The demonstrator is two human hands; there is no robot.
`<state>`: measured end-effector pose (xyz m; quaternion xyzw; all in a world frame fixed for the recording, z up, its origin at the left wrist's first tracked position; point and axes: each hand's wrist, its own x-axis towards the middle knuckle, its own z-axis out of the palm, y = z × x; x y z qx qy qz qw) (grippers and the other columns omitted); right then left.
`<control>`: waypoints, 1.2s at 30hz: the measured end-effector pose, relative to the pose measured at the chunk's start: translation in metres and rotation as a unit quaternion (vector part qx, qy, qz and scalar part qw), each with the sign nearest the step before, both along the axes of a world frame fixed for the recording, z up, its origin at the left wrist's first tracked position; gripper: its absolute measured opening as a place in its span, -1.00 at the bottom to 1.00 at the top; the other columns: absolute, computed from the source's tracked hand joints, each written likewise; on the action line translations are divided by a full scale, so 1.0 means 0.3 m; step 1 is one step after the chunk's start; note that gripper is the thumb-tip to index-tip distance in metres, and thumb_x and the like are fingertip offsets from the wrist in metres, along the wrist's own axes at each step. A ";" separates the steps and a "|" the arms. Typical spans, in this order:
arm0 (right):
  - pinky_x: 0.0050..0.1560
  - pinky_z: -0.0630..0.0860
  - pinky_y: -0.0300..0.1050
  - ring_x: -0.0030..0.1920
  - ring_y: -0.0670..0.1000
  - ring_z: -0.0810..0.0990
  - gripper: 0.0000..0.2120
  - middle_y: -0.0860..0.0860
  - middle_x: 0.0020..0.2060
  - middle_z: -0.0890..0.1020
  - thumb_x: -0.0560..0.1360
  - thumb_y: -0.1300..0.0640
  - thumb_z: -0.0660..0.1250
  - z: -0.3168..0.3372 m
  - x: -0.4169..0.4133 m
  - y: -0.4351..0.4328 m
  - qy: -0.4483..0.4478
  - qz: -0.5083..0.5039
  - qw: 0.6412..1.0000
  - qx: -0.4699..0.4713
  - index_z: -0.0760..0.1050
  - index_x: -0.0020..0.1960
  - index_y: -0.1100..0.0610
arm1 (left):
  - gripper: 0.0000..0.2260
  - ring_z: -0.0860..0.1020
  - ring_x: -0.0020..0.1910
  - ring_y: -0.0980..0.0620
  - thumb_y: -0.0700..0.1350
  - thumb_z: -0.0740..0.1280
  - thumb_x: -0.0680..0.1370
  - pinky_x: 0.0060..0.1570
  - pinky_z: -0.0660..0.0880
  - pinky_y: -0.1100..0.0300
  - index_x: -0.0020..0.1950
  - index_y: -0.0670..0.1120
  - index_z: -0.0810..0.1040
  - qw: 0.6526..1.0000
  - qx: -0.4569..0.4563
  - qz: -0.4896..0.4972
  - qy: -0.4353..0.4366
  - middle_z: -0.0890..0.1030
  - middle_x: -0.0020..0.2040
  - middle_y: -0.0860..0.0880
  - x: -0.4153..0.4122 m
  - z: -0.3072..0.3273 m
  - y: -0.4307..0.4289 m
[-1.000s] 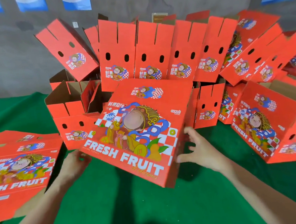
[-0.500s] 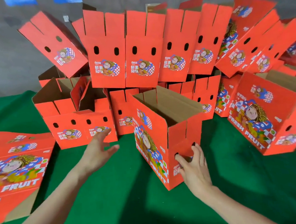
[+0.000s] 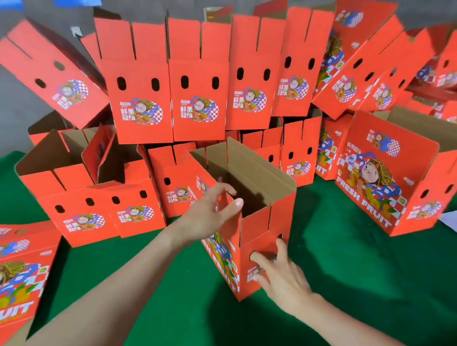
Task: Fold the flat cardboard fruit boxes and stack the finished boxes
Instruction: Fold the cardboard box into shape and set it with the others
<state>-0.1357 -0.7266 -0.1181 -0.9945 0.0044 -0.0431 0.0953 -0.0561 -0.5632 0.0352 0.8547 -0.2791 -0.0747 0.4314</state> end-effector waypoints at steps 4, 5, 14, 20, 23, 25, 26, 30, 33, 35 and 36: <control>0.11 0.52 0.05 0.11 0.20 0.55 -0.71 0.28 0.44 0.02 0.57 -0.16 0.18 -0.027 0.005 -0.016 -0.014 -0.052 0.999 0.000 0.28 0.24 -0.12 | -0.78 0.31 -0.52 0.22 0.06 0.36 0.52 -0.46 0.24 0.38 -0.03 -0.06 0.44 0.999 0.009 0.025 -0.029 0.25 -0.31 0.17 0.009 -0.006 -0.027; 0.11 0.52 0.06 0.12 0.21 0.55 -0.72 0.29 0.44 0.02 0.56 -0.15 0.18 -0.030 0.003 -0.029 -0.015 -0.063 0.998 0.002 0.30 0.23 -0.10 | -0.78 0.33 -0.53 0.24 0.04 0.38 0.51 -0.46 0.24 0.38 -0.06 -0.07 0.45 1.000 -0.001 0.014 -0.018 0.34 -0.34 0.15 0.010 -0.004 -0.032; 0.05 0.55 0.05 -0.01 0.23 0.60 -0.75 0.32 0.40 0.08 0.57 -0.12 0.21 -0.019 -0.046 -0.284 -0.056 -0.168 0.984 -0.023 0.40 0.20 -0.05 | -0.82 0.44 -0.21 0.08 -0.12 0.26 0.60 -0.04 0.46 0.12 -0.21 -0.03 0.43 0.996 -0.027 -0.081 0.013 0.48 -0.19 0.01 0.043 -0.022 -0.278; 0.09 0.56 0.02 0.09 0.19 0.54 -0.73 0.29 0.41 0.02 0.59 -0.13 0.15 0.022 -0.062 -0.502 -0.058 -0.240 0.968 -0.049 0.34 0.23 -0.06 | -0.83 0.44 -0.08 0.20 -0.18 0.20 0.62 -0.02 0.37 0.21 -0.12 0.02 0.47 0.988 -0.042 -0.134 0.055 0.48 -0.11 0.17 0.068 0.002 -0.522; 0.06 0.56 0.04 0.07 0.21 0.54 -0.73 0.29 0.41 0.06 0.60 -0.12 0.15 0.057 -0.049 -0.608 -0.073 -0.266 0.960 -0.046 0.35 0.23 -0.03 | -0.74 0.43 0.21 0.15 -0.15 0.12 0.66 0.24 0.35 0.14 0.25 0.13 0.45 0.981 -0.054 -0.173 0.068 0.46 0.22 0.15 0.054 0.037 -0.616; 0.05 0.56 0.05 0.11 0.22 0.51 -0.73 0.29 0.42 0.06 0.60 -0.11 0.14 0.069 -0.035 -0.682 -0.072 -0.280 0.957 -0.038 0.34 0.24 -0.03 | -0.61 0.38 0.33 0.09 -0.14 0.09 0.67 0.28 0.36 0.23 0.46 0.20 0.23 0.975 -0.067 -0.196 0.084 0.30 0.42 0.12 0.047 0.044 -0.651; 0.04 0.56 0.06 0.14 0.23 0.49 -0.73 0.28 0.41 0.06 0.61 -0.10 0.13 0.070 -0.029 -0.719 -0.067 -0.290 0.954 -0.028 0.33 0.25 -0.03 | -0.57 0.40 0.30 0.09 -0.12 0.08 0.67 0.20 0.39 0.29 0.50 0.21 0.15 0.973 -0.078 -0.195 0.095 0.26 0.42 0.13 0.048 0.042 -0.661; -0.04 0.56 0.09 0.12 0.25 0.49 -0.73 0.24 0.35 0.14 0.60 -0.08 0.16 0.056 -0.004 -0.834 -0.053 -0.331 0.942 0.026 0.33 0.25 0.00 | -0.61 0.56 0.07 -0.02 -0.13 0.13 0.66 0.01 0.46 0.06 0.49 0.06 0.24 0.985 -0.113 -0.094 0.090 0.37 0.27 0.09 0.088 0.028 -0.631; -0.15 0.53 0.06 0.08 0.24 0.50 -0.75 0.21 0.30 0.16 0.60 -0.07 0.17 0.068 0.032 -0.881 -0.048 -0.343 0.937 0.039 0.32 0.24 -0.02 | -0.80 0.60 -0.03 -0.08 -0.17 0.18 0.64 0.11 0.49 -0.05 0.22 -0.09 0.51 0.990 -0.124 -0.029 0.053 0.52 0.13 -0.02 0.141 0.026 -0.571; -0.10 0.54 0.08 0.16 0.26 0.47 -0.75 0.23 0.35 0.11 0.61 -0.01 0.18 0.080 0.056 -0.914 -0.042 -0.362 0.929 0.061 0.30 0.27 -0.02 | -0.84 0.62 -0.09 -0.05 -0.17 0.19 0.63 0.10 0.50 -0.03 0.09 -0.07 0.55 0.992 -0.117 -0.011 0.050 0.58 0.10 -0.05 0.165 0.025 -0.525; -0.01 0.55 0.12 0.24 0.29 0.42 -0.72 0.25 0.39 0.06 0.60 0.08 0.19 0.081 0.062 -0.925 -0.046 -0.379 0.921 0.082 0.28 0.29 -0.01 | -0.84 0.62 -0.12 -0.02 -0.17 0.19 0.63 0.08 0.51 -0.01 0.07 -0.09 0.57 0.993 -0.107 -0.005 0.049 0.60 0.08 -0.06 0.176 0.021 -0.501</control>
